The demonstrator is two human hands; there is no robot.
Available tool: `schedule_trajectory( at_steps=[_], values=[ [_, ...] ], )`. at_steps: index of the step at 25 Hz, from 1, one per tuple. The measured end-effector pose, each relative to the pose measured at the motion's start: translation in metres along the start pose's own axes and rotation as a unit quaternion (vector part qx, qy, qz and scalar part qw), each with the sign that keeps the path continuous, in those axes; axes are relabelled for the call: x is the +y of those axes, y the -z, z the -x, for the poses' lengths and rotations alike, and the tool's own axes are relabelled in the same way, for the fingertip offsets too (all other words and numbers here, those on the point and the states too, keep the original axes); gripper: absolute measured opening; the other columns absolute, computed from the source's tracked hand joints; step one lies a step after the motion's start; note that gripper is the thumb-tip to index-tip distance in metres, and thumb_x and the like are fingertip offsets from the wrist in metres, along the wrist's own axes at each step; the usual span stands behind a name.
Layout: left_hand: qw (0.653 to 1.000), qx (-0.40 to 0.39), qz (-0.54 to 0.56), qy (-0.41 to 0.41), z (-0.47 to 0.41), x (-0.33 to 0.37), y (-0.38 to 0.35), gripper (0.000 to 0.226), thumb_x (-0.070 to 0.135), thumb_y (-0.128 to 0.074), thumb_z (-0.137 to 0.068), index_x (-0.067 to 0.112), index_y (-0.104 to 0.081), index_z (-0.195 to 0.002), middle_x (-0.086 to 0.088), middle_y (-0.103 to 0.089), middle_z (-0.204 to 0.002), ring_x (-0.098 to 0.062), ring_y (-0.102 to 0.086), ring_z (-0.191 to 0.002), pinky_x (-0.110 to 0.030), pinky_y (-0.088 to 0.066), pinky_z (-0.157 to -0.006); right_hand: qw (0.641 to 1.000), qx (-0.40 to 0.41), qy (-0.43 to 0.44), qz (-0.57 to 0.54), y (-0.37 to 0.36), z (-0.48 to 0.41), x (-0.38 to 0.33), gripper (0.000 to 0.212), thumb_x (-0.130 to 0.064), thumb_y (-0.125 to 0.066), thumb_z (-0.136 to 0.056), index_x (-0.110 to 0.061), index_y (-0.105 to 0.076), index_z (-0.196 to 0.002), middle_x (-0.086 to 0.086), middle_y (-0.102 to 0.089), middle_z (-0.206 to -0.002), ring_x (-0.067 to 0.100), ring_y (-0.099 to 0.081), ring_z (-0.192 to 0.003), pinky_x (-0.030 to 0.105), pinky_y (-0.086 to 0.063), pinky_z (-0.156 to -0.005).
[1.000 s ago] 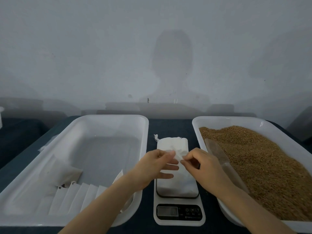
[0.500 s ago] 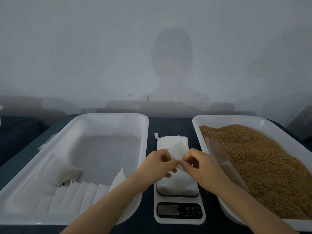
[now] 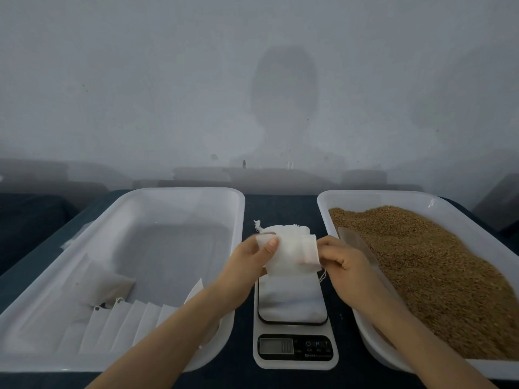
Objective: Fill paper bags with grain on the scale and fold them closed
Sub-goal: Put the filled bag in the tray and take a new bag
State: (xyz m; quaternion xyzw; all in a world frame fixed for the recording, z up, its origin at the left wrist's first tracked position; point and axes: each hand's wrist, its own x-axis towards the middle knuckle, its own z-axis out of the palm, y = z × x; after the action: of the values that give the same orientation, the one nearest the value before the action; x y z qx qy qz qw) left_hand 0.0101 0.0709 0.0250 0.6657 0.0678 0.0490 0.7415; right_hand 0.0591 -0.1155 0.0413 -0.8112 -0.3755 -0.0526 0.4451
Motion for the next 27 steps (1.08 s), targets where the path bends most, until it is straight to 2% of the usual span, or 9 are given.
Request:
schedule_trajectory(
  at_steps=[7,12,14,16,18,20,22,24,27],
  values=[
    [0.993,0.043,-0.083,-0.077,0.003,-0.002,-0.002,0.010,0.022,-0.061,-0.091,0.022,-0.071,-0.095,0.008,-0.075,-0.087,-0.005,-0.070,-0.081,-0.012,-0.050,-0.065,0.980,-0.061,-0.154,-0.111,0.008,-0.001,-0.007,0.022,-0.011,-0.052,-0.094,-0.014,-0.073,-0.087,-0.014,-0.068,-0.065,-0.005,-0.060,-0.059,0.006,-0.042,-0.055],
    [0.990,0.079,-0.082,-0.082,0.005,-0.002,-0.005,0.018,0.028,-0.061,-0.091,0.020,-0.075,-0.082,0.001,-0.073,-0.078,-0.009,-0.066,-0.071,-0.020,-0.053,-0.063,0.966,0.032,-0.212,-0.147,0.008,-0.003,-0.003,0.017,-0.027,-0.065,-0.087,-0.017,-0.077,-0.082,-0.013,-0.070,-0.062,-0.005,-0.062,-0.054,0.005,-0.040,-0.048],
    [0.986,0.092,-0.105,-0.090,0.005,-0.002,-0.004,0.033,0.042,-0.059,-0.086,0.011,-0.073,-0.087,-0.001,-0.070,-0.078,-0.013,-0.062,-0.073,-0.022,-0.050,-0.065,0.960,0.060,-0.230,-0.147,0.009,-0.004,0.000,0.014,-0.027,-0.067,-0.085,-0.017,-0.077,-0.086,-0.014,-0.067,-0.056,-0.004,-0.057,-0.046,0.007,-0.038,-0.044],
    [0.974,0.100,-0.153,-0.138,0.005,-0.002,-0.003,0.050,0.053,-0.060,-0.074,0.018,-0.064,-0.110,0.014,-0.065,-0.100,-0.005,-0.060,-0.088,-0.012,-0.046,-0.071,0.963,0.066,-0.228,-0.124,0.009,-0.005,0.001,0.011,-0.023,-0.068,-0.085,-0.017,-0.077,-0.088,-0.015,-0.067,-0.056,-0.003,-0.056,-0.045,0.007,-0.038,-0.044],
    [0.930,0.086,-0.280,-0.221,0.008,0.000,-0.002,0.083,0.063,-0.067,-0.065,0.036,-0.036,-0.137,0.030,-0.039,-0.131,0.011,-0.040,-0.121,-0.005,-0.035,-0.094,0.973,0.049,-0.204,-0.095,0.007,-0.004,-0.001,0.009,-0.017,-0.067,-0.086,-0.018,-0.075,-0.086,-0.023,-0.066,-0.059,-0.008,-0.059,-0.052,0.005,-0.039,-0.047],
    [0.835,0.046,-0.453,-0.310,0.006,-0.001,-0.005,0.104,0.070,-0.067,-0.061,0.039,-0.015,-0.145,0.034,-0.014,-0.144,0.011,-0.009,-0.137,-0.012,-0.011,-0.111,0.984,0.012,-0.169,-0.059,0.006,-0.001,-0.005,0.013,-0.016,-0.067,-0.085,-0.027,-0.072,-0.083,-0.029,-0.065,-0.065,-0.011,-0.060,-0.063,0.003,-0.041,-0.054],
    [0.762,0.010,-0.537,-0.362,0.004,-0.008,-0.011,0.101,0.068,-0.065,-0.065,0.031,-0.019,-0.148,0.023,-0.021,-0.151,0.000,-0.008,-0.143,-0.030,-0.011,-0.115,0.991,-0.015,-0.130,-0.024,0.004,0.000,-0.007,0.016,-0.019,-0.068,-0.082,-0.034,-0.068,-0.079,-0.029,-0.066,-0.070,-0.011,-0.061,-0.072,0.004,-0.044,-0.061],
    [0.754,-0.006,-0.542,-0.370,0.003,-0.013,-0.014,0.085,0.058,-0.069,-0.074,0.021,-0.036,-0.143,0.006,-0.045,-0.144,-0.013,-0.029,-0.139,-0.042,-0.026,-0.112,0.995,-0.024,-0.099,-0.003,0.001,0.001,-0.007,0.008,-0.025,-0.070,-0.080,-0.032,-0.069,-0.082,-0.020,-0.069,-0.075,-0.005,-0.063,-0.076,0.012,-0.050,-0.067],
    [0.758,0.014,-0.536,-0.372,0.001,-0.015,-0.012,0.056,0.044,-0.071,-0.080,0.021,-0.054,-0.128,0.005,-0.059,-0.127,-0.013,-0.045,-0.125,-0.035,-0.034,-0.104,0.997,-0.027,-0.077,0.007,-0.002,0.002,-0.003,0.014,-0.032,-0.071,-0.079,-0.023,-0.071,-0.090,-0.011,-0.069,-0.080,0.001,-0.064,-0.077,0.017,-0.052,-0.071]
  ],
)
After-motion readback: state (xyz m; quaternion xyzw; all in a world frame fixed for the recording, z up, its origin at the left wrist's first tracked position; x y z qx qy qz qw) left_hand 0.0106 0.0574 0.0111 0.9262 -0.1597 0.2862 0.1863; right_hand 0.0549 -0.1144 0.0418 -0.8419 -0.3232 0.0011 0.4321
